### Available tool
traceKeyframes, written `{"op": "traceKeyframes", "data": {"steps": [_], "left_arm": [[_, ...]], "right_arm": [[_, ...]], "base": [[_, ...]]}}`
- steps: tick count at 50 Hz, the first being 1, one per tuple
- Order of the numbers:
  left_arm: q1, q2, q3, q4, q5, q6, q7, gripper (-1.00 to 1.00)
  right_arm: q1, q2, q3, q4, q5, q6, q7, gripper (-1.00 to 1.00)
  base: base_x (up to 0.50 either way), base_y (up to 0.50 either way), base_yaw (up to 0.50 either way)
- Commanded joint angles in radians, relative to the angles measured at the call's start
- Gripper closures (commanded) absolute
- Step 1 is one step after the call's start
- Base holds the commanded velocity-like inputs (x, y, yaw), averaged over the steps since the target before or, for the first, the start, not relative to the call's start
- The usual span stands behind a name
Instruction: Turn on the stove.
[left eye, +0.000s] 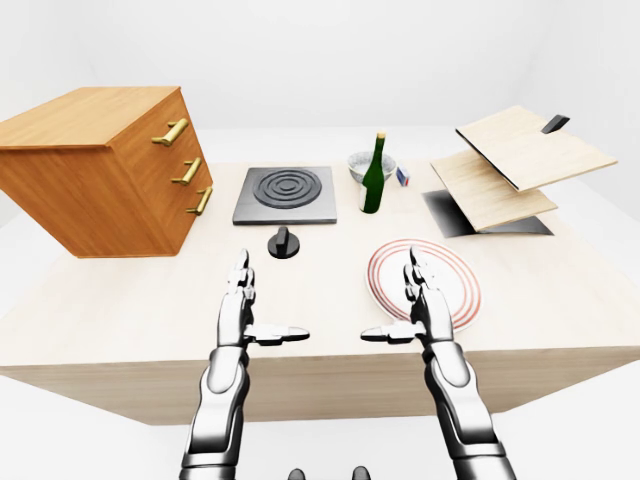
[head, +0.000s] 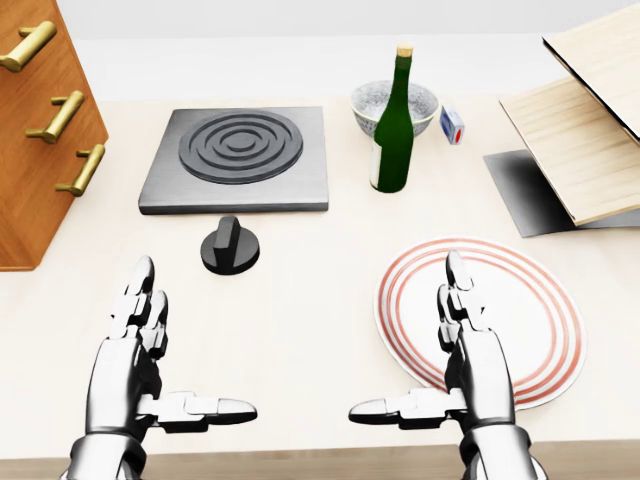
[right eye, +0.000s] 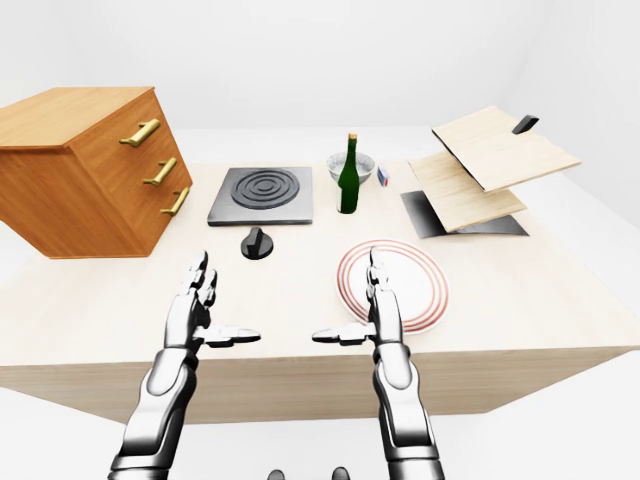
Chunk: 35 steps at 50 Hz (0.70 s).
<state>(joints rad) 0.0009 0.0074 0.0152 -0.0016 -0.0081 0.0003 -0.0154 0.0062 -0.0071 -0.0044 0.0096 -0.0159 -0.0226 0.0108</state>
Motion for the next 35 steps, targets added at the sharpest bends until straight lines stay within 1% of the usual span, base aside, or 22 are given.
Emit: {"op": "traceKeyframes", "data": {"steps": [1, 3, 4, 5, 6, 8, 10, 11, 14, 19, 22, 23, 26, 28, 31, 35], "left_arm": [[0.005, 0.01, 0.021, -0.007, -0.011, 0.002, -0.024, -1.0], [0.004, 0.01, 0.021, -0.005, -0.01, 0.0, -0.023, -1.0], [0.003, 0.01, 0.021, -0.003, -0.01, 0.0, -0.024, -1.0], [0.003, 0.01, 0.021, -0.002, -0.01, -0.001, -0.024, -1.0], [0.002, 0.009, 0.02, -0.001, -0.009, -0.001, -0.022, -1.0], [0.004, 0.008, 0.015, 0.001, -0.005, -0.004, -0.023, -1.0], [0.003, 0.008, 0.015, 0.004, -0.004, -0.005, -0.022, -1.0], [0.003, 0.008, 0.015, 0.004, -0.005, -0.005, -0.023, -1.0], [0.0, 0.009, 0.016, 0.007, -0.005, -0.006, -0.023, -1.0], [0.001, 0.009, 0.015, 0.005, -0.004, -0.004, -0.023, -1.0], [0.004, 0.008, 0.015, -0.004, -0.006, 0.001, -0.024, -1.0], [0.003, 0.008, 0.015, -0.003, -0.005, 0.0, -0.024, -1.0], [0.003, 0.008, 0.015, -0.001, -0.005, -0.001, -0.024, -1.0], [0.002, 0.008, 0.016, 0.0, -0.006, -0.001, -0.024, -1.0], [0.005, 0.008, 0.015, -0.003, -0.006, -0.001, -0.025, -1.0], [0.008, 0.008, 0.014, -0.007, -0.006, -0.001, -0.026, -1.0]], "right_arm": [[0.037, -0.009, 0.006, -0.011, -0.035, -0.056, 0.041, -1.0], [0.035, -0.008, 0.005, -0.014, -0.054, -0.039, 0.029, -1.0], [0.029, -0.004, 0.004, -0.011, -0.072, -0.019, 0.007, -1.0], [0.023, -0.002, 0.004, -0.005, -0.082, -0.012, -0.007, -1.0], [0.018, -0.003, 0.005, 0.003, -0.082, -0.015, -0.004, -1.0], [0.008, -0.006, 0.006, 0.011, -0.079, 0.014, 0.007, -1.0], [0.008, -0.005, 0.004, 0.009, -0.075, 0.013, 0.008, -1.0], [0.008, -0.005, 0.004, 0.013, -0.076, 0.007, 0.007, -1.0], [0.001, -0.007, 0.001, 0.021, -0.071, 0.015, 0.012, -1.0], [-0.009, -0.009, -0.004, 0.031, -0.059, 0.026, 0.02, -1.0], [-0.003, -0.009, -0.001, 0.031, -0.062, 0.012, 0.022, -1.0], [-0.002, -0.01, -0.001, 0.028, -0.059, 0.018, 0.029, -1.0], [-0.007, -0.009, -0.003, 0.036, -0.06, 0.014, 0.026, -1.0], [-0.003, -0.009, 0.001, 0.039, -0.067, 0.001, 0.024, -1.0], [0.003, -0.008, 0.005, 0.04, -0.07, -0.009, 0.028, -1.0], [0.004, -0.008, 0.005, 0.037, -0.071, -0.008, 0.029, -1.0]], "base": [[0.0, 0.0, 0.0], [0.0, 0.0, 0.0], [0.0, 0.0, 0.0], [0.0, 0.0, 0.0], [0.0, 0.0, 0.0], [0.0, 0.0, 0.0], [0.0, 0.0, 0.0], [0.0, 0.0, 0.0], [0.0, 0.0, 0.0], [0.28, 0.0, 0.0], [0.41, 0.0, 0.0], [0.47, 0.0, 0.0], [0.47, 0.0, 0.0], [0.48, 0.0, 0.0], [0.48, 0.0, 0.0], [0.48, 0.0, 0.0]]}}
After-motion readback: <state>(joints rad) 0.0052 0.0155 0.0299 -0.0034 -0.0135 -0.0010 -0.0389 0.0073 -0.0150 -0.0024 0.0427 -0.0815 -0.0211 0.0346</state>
